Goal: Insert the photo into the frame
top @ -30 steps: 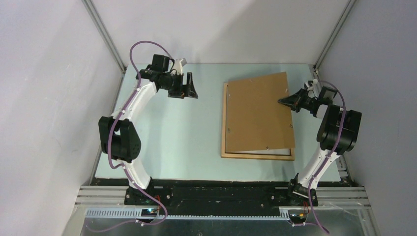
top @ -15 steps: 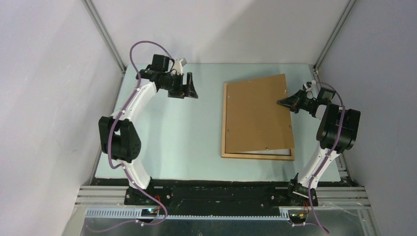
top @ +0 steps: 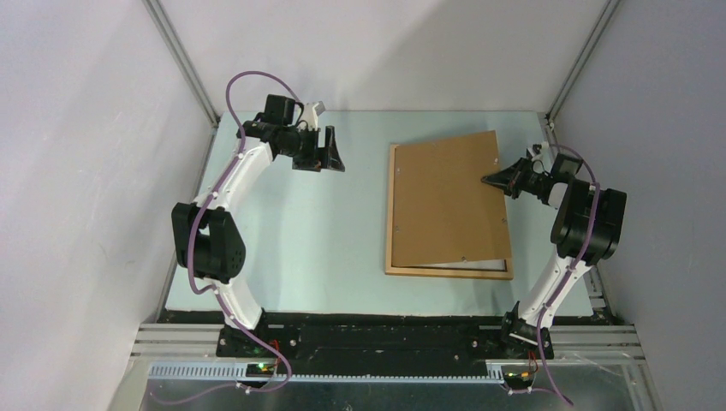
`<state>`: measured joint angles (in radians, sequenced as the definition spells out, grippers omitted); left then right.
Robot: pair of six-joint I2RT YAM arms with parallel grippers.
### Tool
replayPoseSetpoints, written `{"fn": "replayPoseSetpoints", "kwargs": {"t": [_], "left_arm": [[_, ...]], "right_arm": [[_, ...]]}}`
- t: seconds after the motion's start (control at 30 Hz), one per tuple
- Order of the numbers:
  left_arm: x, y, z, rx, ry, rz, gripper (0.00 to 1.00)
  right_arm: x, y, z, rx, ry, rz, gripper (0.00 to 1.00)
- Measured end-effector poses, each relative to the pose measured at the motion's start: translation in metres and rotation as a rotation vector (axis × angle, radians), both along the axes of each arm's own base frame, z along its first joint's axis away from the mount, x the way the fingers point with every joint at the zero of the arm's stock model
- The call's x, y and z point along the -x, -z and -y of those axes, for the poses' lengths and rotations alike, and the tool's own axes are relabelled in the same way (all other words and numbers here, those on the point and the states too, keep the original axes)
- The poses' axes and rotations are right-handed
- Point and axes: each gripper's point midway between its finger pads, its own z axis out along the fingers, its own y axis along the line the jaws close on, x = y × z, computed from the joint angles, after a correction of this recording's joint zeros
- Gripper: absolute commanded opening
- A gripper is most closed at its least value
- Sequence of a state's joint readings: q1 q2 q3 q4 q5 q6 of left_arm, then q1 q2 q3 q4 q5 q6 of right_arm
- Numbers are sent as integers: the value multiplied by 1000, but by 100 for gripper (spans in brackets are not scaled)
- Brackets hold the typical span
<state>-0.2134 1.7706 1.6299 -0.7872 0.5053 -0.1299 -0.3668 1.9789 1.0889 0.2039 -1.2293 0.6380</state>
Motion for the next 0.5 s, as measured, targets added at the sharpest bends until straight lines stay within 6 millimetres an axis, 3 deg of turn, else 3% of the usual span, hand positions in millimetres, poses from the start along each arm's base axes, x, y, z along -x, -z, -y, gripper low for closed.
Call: {"fn": "replayPoseSetpoints", "kwargs": {"t": [0.5], "left_arm": [[0,0,0,0,0,0,86]], "right_arm": [[0,4,-3,-1,-7,-7,0]]}}
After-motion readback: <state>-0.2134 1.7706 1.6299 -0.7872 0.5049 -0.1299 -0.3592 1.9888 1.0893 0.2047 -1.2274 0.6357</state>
